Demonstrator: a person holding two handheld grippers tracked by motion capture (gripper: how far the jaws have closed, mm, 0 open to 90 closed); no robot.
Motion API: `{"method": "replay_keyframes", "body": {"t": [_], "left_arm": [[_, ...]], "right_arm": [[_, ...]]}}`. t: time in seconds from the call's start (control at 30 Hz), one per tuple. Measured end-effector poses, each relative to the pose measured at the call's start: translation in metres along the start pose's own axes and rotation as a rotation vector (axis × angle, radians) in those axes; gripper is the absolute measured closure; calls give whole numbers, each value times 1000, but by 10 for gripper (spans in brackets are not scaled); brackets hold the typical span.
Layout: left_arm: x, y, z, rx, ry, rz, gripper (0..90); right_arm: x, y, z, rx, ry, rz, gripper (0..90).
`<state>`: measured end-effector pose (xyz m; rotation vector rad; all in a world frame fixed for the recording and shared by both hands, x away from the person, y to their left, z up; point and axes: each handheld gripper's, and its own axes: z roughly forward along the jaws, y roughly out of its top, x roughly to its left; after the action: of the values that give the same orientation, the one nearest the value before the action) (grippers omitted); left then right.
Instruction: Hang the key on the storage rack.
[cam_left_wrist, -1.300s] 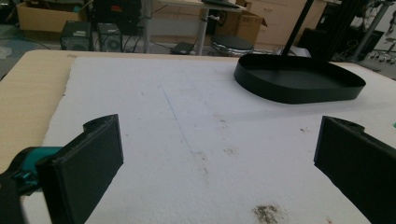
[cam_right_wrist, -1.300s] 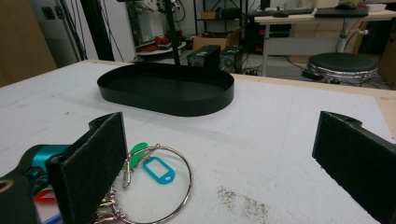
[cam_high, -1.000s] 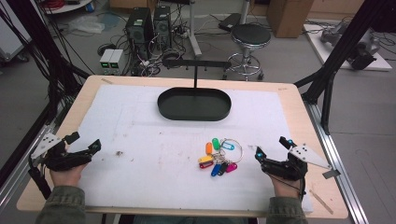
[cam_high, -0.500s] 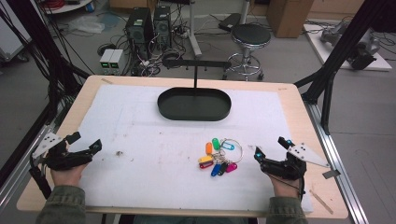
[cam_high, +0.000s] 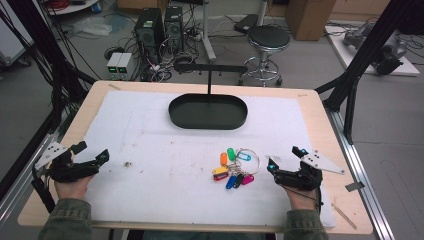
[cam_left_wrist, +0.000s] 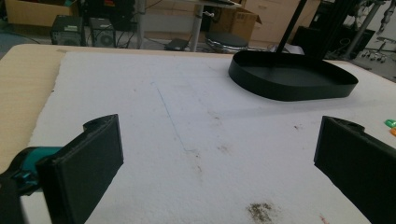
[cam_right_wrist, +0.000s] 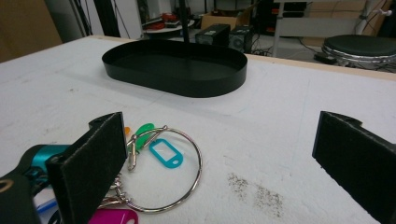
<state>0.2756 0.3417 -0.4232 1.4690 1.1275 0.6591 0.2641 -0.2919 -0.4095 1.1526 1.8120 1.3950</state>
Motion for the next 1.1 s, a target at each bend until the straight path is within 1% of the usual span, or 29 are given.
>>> {"method": "replay_keyframes", "body": {"t": [0.2, 0.23, 0.27, 0.33, 0.47, 0.53, 0.63, 0.67, 0.73, 0.8, 0.83, 0.97, 1.1], "left_arm": [[-2, 0, 1, 18, -13, 3, 17], [-2, 0, 1, 20, -16, 3, 17], [-2, 0, 1, 20, -15, 3, 17], [-2, 1, 1, 24, -14, 1, 17], [-2, 2, 1, 32, 1, -8, 17], [-2, 1, 1, 34, 6, -9, 17], [-3, 2, 1, 38, 10, 3, 17], [-4, 3, 1, 37, 10, 6, 17], [-6, 4, 2, 42, 14, 16, 17], [-8, 4, 2, 44, 5, 26, 17], [-9, 4, 2, 43, 5, 29, 17], [-10, 4, 2, 47, -1, 34, 17], [-9, 4, 2, 45, -3, 34, 17]], "right_arm": [[5, 6, 10, 36, 15, -22, 21], [7, 8, 12, 44, 20, -20, 21], [8, 9, 13, 43, 20, -28, 21], [11, 11, 15, 53, 24, -26, 22], [13, 14, 18, 65, 35, -36, 21], [12, 15, 20, 73, 53, -46, 21], [11, 18, 23, 86, 77, -49, 21], [10, 19, 24, 97, 84, -44, 21], [9, 21, 26, 113, 89, -45, 21], [7, 23, 29, 134, 91, -55, 21], [6, 25, 31, 141, 92, -74, 21], [2, 31, 38, 185, 92, -95, 21], [0, 36, 48, 224, 123, -128, 21]]}}
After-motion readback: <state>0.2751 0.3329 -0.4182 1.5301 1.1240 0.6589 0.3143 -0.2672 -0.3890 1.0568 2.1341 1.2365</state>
